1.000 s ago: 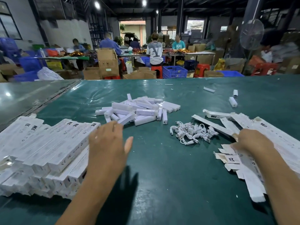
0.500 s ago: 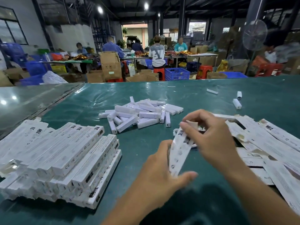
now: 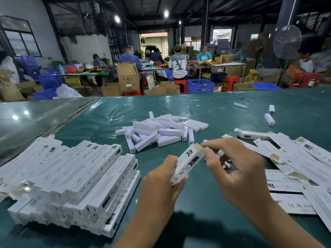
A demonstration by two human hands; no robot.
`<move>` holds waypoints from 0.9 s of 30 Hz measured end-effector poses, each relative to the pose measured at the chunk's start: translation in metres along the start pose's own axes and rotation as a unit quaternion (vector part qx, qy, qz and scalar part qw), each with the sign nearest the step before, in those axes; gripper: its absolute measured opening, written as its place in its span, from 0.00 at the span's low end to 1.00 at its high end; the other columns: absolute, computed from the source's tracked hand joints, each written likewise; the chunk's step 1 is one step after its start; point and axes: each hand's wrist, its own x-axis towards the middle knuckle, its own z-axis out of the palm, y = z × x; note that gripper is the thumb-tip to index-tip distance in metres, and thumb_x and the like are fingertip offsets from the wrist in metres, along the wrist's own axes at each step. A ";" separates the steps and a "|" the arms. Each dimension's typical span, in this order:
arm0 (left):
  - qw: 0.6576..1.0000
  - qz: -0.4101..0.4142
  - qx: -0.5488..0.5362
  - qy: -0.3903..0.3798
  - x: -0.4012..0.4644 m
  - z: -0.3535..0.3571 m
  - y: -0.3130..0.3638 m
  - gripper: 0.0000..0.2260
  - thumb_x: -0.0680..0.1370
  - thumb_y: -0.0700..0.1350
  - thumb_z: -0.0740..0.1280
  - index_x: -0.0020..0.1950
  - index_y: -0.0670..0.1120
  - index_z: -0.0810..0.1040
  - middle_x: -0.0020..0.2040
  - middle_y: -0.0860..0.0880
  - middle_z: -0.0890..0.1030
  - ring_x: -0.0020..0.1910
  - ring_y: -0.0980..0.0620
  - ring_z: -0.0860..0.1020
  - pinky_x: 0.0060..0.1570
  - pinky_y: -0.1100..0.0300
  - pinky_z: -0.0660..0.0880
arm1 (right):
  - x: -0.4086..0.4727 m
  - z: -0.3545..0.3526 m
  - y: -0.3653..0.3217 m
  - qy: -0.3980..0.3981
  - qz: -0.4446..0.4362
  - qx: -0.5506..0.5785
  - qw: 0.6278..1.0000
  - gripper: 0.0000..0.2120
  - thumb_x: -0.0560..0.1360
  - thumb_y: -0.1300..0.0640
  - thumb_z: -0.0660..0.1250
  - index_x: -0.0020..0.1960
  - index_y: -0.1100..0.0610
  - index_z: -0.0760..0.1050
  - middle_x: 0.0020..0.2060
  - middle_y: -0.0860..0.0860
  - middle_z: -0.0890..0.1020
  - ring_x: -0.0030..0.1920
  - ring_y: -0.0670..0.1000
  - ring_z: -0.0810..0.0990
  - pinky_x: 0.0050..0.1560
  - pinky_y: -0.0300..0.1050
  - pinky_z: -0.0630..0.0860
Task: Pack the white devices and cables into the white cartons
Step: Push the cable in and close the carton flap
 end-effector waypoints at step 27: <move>0.989 0.065 0.113 0.066 -0.005 0.007 0.003 0.18 0.71 0.46 0.80 0.51 0.50 0.71 0.35 0.54 0.76 0.28 0.49 0.74 0.24 0.59 0.68 | -0.010 0.026 0.008 0.020 0.357 0.268 0.894 0.10 0.68 0.45 0.74 0.39 0.51 0.85 0.45 0.45 0.84 0.46 0.44 0.82 0.47 0.38 0.75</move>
